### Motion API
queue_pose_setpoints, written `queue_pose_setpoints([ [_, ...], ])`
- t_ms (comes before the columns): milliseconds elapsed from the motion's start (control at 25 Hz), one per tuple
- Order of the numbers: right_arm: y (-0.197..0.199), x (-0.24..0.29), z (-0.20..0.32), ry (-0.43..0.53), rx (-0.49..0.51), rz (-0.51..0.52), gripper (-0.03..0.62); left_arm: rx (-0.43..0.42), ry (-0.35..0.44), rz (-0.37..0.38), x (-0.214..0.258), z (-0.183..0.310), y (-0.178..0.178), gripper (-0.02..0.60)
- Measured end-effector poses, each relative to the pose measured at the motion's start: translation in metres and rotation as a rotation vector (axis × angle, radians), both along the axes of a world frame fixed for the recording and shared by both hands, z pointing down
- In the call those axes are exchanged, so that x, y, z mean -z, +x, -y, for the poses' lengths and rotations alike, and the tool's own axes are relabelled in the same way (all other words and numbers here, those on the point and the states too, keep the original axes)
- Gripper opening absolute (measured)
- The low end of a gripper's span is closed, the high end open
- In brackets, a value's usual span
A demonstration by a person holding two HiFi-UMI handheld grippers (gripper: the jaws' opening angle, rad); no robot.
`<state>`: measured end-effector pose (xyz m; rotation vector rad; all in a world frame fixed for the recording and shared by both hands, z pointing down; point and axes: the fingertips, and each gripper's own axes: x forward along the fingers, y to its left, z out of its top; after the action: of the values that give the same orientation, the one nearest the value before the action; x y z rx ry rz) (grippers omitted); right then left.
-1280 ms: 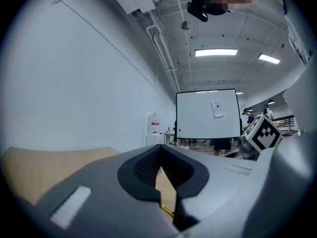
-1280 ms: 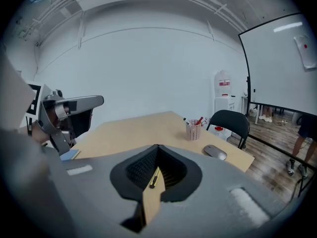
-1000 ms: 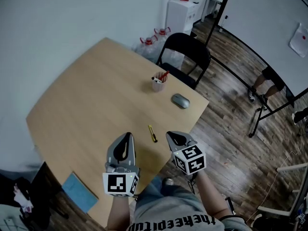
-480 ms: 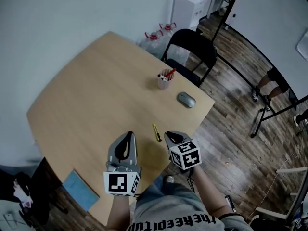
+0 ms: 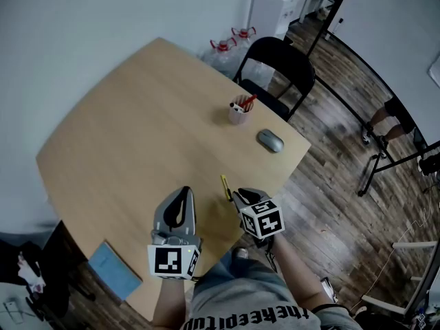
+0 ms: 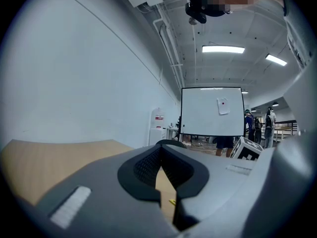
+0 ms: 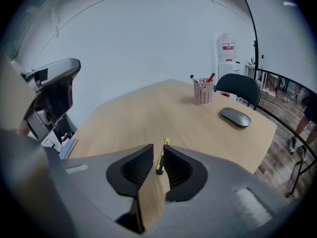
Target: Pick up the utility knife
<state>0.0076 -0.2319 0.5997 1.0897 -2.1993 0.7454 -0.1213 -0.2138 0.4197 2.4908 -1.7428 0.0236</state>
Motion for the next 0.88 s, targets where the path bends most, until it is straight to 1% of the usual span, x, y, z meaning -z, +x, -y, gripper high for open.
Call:
queue_pose_setpoints([
  [200, -0.003, -0.010, -0.001, -0.029, 0.006, -0.008, 0.092, 0.003, -0.006, -0.002, -0.003, 0.003, -0.003, 0.020],
  [440, -0.012, -0.020, -0.002, -0.062, 0.014, -0.015, 0.138, 0.008, -0.010, 0.001, -0.003, 0.004, -0.007, 0.020],
  [680, -0.020, -0.032, -0.004, -0.090, 0.028, -0.033, 0.166, 0.009, -0.018, -0.002, -0.006, 0.006, -0.011, 0.020],
  [880, -0.022, -0.044, -0.002, -0.107, 0.012, -0.059, 0.181, 0.009, -0.023, -0.005, -0.009, 0.008, -0.016, 0.020],
])
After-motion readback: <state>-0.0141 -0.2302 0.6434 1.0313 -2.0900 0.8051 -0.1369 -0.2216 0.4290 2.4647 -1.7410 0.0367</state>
